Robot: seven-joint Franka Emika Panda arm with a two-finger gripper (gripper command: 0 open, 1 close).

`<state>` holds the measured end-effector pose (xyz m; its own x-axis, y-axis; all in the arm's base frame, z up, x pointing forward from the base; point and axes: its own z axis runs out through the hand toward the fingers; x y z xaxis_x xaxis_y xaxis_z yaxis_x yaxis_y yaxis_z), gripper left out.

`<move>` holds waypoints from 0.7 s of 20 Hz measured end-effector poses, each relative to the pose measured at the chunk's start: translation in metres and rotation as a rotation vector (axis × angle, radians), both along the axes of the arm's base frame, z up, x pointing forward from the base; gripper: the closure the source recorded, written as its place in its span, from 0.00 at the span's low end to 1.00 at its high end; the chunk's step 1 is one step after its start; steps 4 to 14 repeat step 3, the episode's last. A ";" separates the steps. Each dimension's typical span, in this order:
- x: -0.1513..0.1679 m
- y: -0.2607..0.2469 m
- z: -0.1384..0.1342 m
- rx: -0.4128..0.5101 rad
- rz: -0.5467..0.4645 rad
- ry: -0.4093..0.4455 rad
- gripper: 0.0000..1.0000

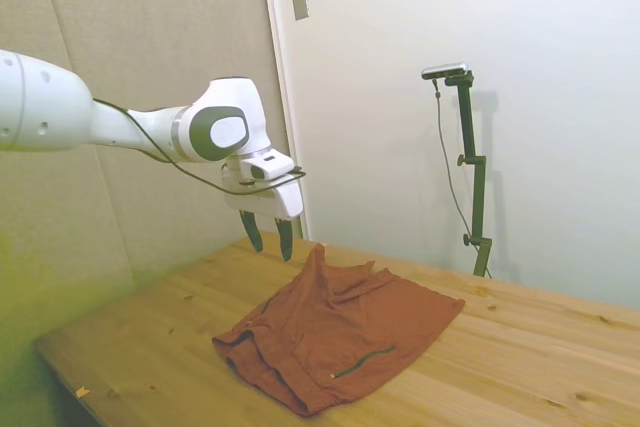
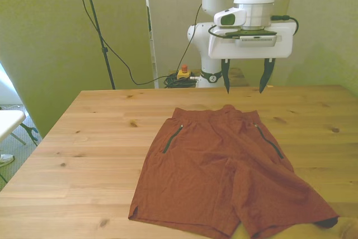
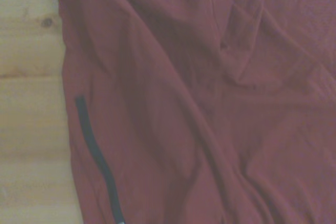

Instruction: Unfold the shorts

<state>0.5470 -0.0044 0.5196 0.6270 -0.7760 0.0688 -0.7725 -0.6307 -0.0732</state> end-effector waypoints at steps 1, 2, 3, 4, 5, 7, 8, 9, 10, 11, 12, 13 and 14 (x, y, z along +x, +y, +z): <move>-0.015 -0.002 -0.002 0.003 0.004 0.008 0.00; -0.031 -0.005 -0.004 0.007 0.010 0.016 0.00; -0.048 -0.009 -0.007 0.012 0.015 0.023 0.00; -0.048 -0.009 -0.007 0.012 0.015 0.023 0.00; -0.048 -0.009 -0.007 0.012 0.015 0.023 0.00; -0.048 -0.009 -0.007 0.012 0.015 0.023 0.00; -0.048 -0.009 -0.007 0.012 0.015 0.023 0.00; -0.048 -0.009 -0.007 0.012 0.015 0.023 0.00; -0.048 -0.009 -0.007 0.012 0.015 0.023 0.00; -0.048 -0.009 -0.007 0.012 0.015 0.023 0.00; -0.048 -0.009 -0.007 0.012 0.015 0.023 0.00; -0.048 -0.009 -0.007 0.012 0.015 0.023 0.00; -0.048 -0.009 -0.007 0.012 0.015 0.023 0.00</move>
